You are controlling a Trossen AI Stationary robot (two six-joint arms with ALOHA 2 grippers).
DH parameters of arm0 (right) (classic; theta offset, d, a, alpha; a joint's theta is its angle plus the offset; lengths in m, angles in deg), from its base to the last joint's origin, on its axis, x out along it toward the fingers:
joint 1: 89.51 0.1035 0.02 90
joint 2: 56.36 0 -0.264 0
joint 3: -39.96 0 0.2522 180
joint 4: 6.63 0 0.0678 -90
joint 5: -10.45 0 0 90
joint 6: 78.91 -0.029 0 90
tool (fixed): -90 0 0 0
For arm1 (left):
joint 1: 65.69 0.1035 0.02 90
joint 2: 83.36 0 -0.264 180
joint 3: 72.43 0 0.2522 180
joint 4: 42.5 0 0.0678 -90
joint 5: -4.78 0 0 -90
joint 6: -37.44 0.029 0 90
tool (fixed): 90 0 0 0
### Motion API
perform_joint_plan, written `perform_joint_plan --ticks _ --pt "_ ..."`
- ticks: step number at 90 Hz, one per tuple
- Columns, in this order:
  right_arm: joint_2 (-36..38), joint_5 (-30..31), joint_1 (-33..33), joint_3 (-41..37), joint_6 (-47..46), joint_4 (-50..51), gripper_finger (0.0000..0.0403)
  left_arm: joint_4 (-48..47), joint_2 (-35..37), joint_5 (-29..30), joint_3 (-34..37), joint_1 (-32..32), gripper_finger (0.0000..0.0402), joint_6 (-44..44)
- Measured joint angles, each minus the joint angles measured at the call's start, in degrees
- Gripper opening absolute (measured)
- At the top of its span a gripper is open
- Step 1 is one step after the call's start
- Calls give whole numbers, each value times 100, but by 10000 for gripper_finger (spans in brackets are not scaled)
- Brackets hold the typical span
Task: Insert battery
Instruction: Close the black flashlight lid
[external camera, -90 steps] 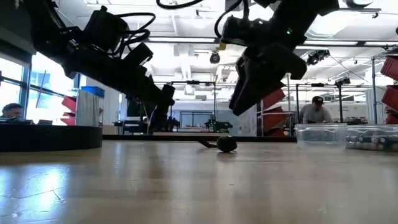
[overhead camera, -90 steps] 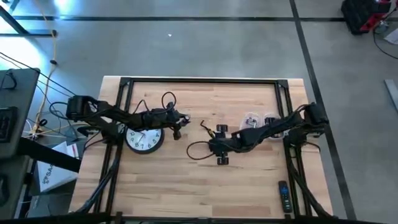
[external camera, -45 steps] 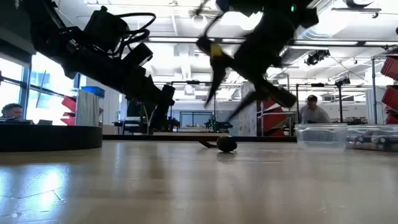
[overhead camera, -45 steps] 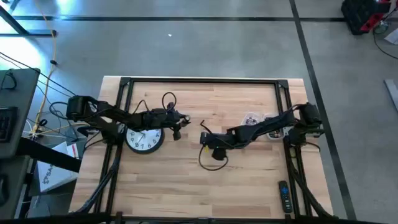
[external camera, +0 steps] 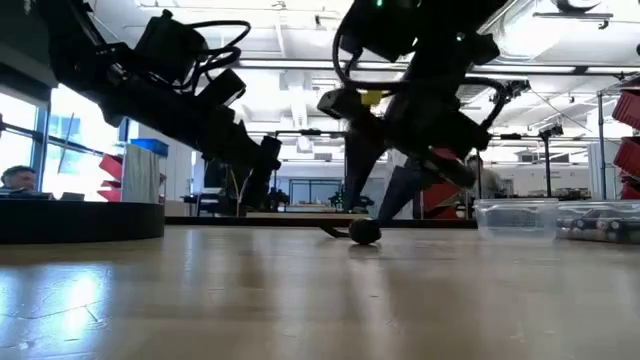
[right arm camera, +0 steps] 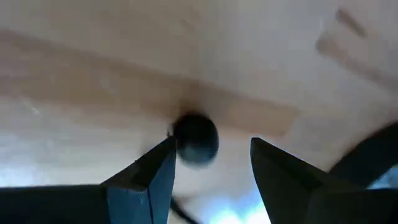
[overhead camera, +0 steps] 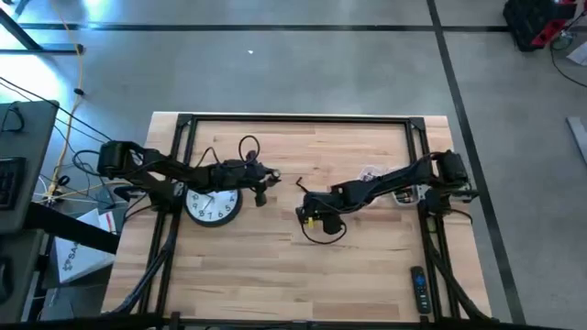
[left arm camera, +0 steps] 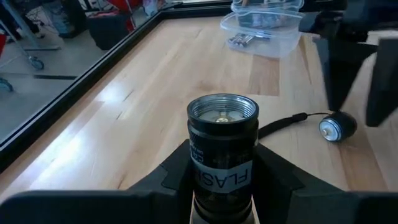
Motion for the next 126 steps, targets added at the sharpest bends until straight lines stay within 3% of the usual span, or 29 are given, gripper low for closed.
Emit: perform_joint_plan --ticks 33,65,95,116,126 --pt "-145 -192 -83 -2 -42 -397 174 -42 -2 2 0 -175 95 -196" --pt "-378 -426 -263 2 -1043 -819 173 -42 0 221 0 -262 95 -197" --pt "-381 -684 -263 1 -2662 -766 127 -42 0 223 0 -262 95 -190" --pt "-386 -631 -257 4 -4699 -778 110 -39 0 229 0 -262 95 -190" --pt "-397 -621 -259 135 -6107 -589 108 -37 -1 233 0 -262 95 -190"
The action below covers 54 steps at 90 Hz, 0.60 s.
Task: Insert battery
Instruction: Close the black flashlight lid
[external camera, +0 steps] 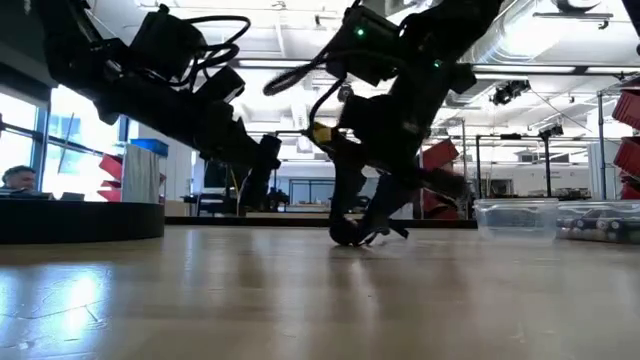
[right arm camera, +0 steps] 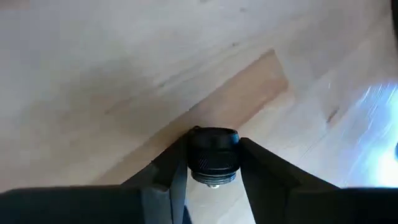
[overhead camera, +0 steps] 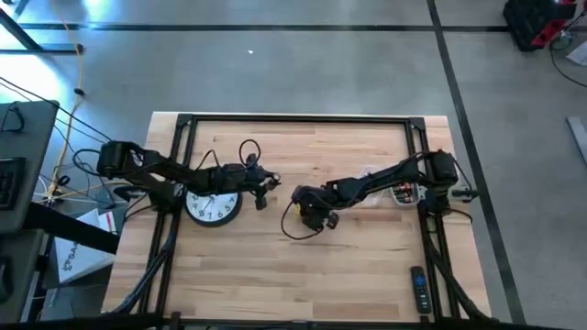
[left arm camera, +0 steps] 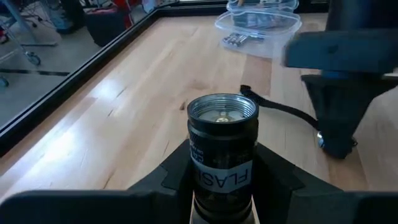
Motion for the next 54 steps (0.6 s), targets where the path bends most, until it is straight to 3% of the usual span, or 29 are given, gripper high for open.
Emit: perform_joint_plan --ticks 25,39,54 --pt "-2 245 -24 342 -3117 959 108 0 1 12 0 0 95 -2" --pt "3 -48 -166 341 -4691 1233 108 13 1 14 0 0 95 -2" --pt "152 -461 -305 335 -5408 869 100 54 1 -70 0 0 95 -62"
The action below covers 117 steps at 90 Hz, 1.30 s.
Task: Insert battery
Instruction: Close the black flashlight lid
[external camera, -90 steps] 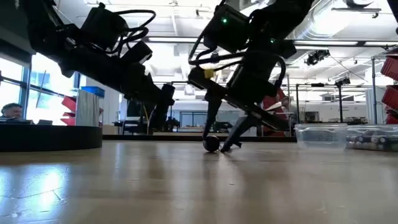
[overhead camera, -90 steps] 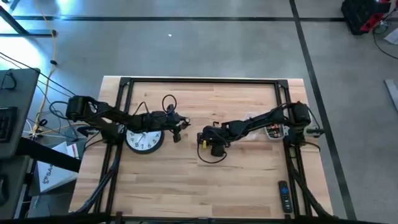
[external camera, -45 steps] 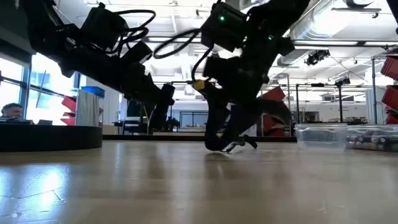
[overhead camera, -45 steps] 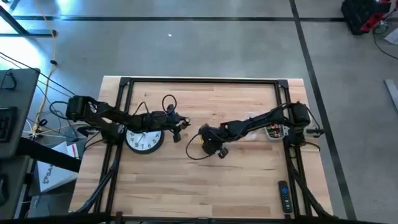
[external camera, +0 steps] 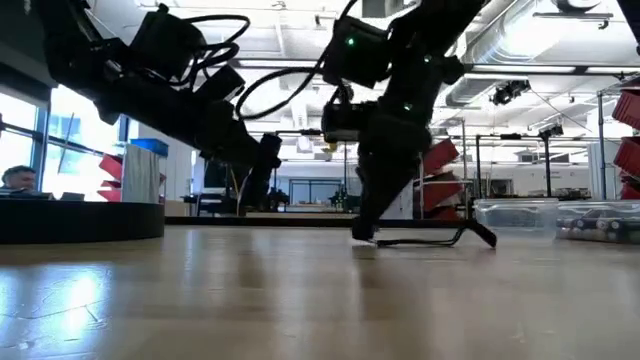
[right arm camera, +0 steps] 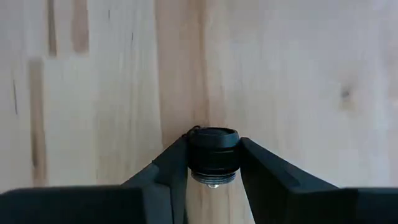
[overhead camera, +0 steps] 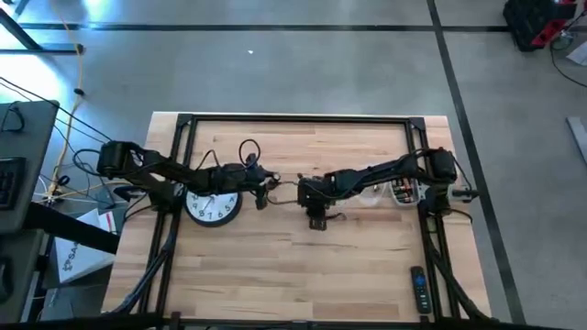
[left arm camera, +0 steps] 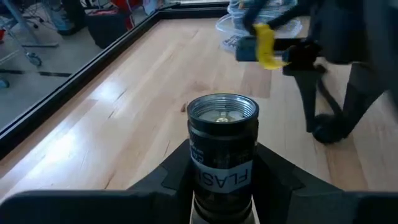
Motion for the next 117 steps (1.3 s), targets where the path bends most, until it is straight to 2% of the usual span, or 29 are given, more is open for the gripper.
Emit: perform_joint_plan --ticks 23,34,40,46,55,66,77,90,103,117 --pt "689 146 6 -110 -1 -1198 85 202 0 -77 0 -131 95 3" --pt "1132 151 24 -687 -163 -2280 84 214 -1 -75 0 -177 95 3" --pt "1406 165 73 -1224 -241 -3207 84 315 -52 -79 0 -189 95 2" --pt "1630 272 100 -1797 -308 -4481 84 720 -249 -133 0 -217 95 11" --pt "1708 444 89 -2584 -299 -6312 83 1903 -885 -541 -8 -265 95 128" --pt "1543 511 21 -3207 -202 -7749 83 3204 -1824 -950 -127 -304 95 211" --pt "1184 485 -80 -3403 -124 -8375 83 3805 -2630 -1048 -512 -302 95 349" --pt "712 362 -118 -3411 153 -9016 83 3759 -3285 -1133 -1018 -302 95 366" --pt "549 353 -108 -3614 327 -9322 83 3786 -3414 -1100 -1063 -311 95 413" --pt "538 680 -112 -4050 449 -10031 83 3910 -3412 -1052 -994 -280 95 429"
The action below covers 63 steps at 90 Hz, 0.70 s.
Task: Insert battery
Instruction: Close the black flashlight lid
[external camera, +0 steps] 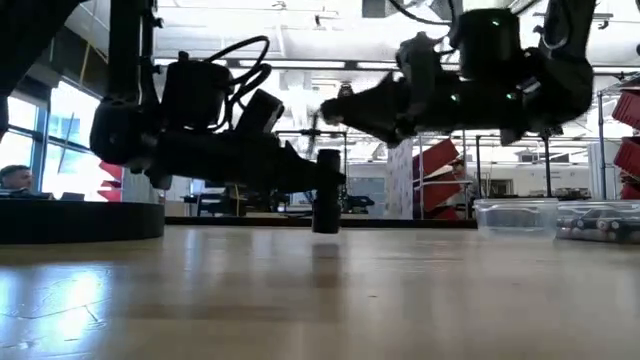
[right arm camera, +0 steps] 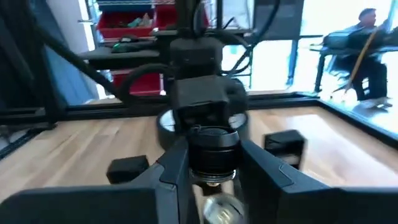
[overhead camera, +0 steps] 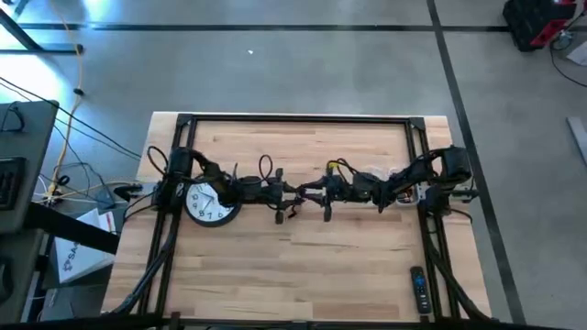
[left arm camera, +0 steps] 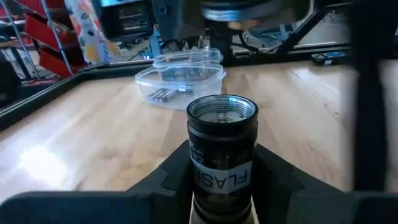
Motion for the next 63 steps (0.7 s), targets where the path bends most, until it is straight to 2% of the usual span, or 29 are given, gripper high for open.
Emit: perform_joint_plan --ticks 20,35,63 --pt "-503 -35 0 272 9 -119 83 31 0 -18 -15 13 95 39" --pt "-977 -3 4 339 -28 -705 83 6 0 -27 -23 13 95 39" --pt "-1094 52 7 345 -119 -705 83 -51 1 -24 -23 15 95 35"
